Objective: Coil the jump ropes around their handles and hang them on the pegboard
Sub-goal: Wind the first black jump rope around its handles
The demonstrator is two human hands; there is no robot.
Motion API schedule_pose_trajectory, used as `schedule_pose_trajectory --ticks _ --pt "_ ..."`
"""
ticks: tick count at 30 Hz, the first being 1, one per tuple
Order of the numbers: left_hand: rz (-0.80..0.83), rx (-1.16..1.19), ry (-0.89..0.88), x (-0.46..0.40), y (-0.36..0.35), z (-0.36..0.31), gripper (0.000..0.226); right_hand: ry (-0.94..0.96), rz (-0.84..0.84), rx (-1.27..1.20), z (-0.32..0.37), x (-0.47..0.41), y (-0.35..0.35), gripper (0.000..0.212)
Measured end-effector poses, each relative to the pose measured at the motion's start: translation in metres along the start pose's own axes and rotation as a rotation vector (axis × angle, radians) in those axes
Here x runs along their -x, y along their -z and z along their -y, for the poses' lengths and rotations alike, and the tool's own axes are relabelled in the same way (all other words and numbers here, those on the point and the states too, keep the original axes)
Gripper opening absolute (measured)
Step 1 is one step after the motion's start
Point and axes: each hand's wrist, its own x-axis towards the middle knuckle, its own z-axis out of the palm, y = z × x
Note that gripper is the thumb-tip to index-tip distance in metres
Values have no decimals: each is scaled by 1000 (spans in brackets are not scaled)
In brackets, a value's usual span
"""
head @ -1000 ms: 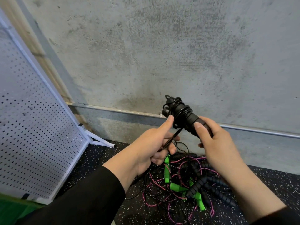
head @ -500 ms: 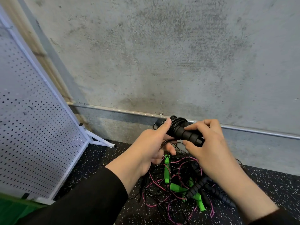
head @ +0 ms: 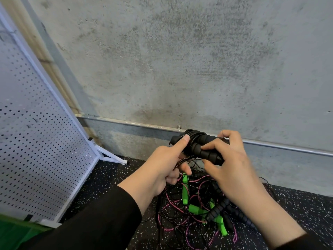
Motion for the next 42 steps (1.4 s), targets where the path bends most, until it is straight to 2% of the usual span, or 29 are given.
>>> schedule_pose_trajectory --ticks 7,12,16,18,22,24,27,30,33,37,39,42 --pt "67 201 48 -1 1 4 45 85 8 30 7 0 0 40" --pt "98 329 87 -1 0 6 50 102 36 42 11 0 1 39" --pt "73 401 88 -6 3 7 43 146 58 -35 15 1 2 17" --pt "62 395 40 -8 6 5 40 70 26 -203 20 2 1 21" --pt "70 322 -46 -3 3 1 36 -330 -112 -613 23 -4 -2 24" --pt "86 282 -87 1 -1 1 34 -543 0 -825 21 -5 0 27" --pt "109 197 -147 2 -3 1 32 -763 289 -1127 23 -3 6 48" --pt "93 98 -179 1 0 -1 33 -744 418 -1151 22 -1 8 51" --pt "90 47 -201 0 1 -2 31 -735 348 -1179 22 -1 6 48" --pt "92 16 -198 0 4 -3 32 -771 262 -1209 20 -4 5 55" --pt "87 -4 -175 1 6 -5 42 -745 220 -1185 19 -5 6 46" --pt "71 -38 -95 2 10 -8 71 -666 138 -1102 15 -7 10 32"
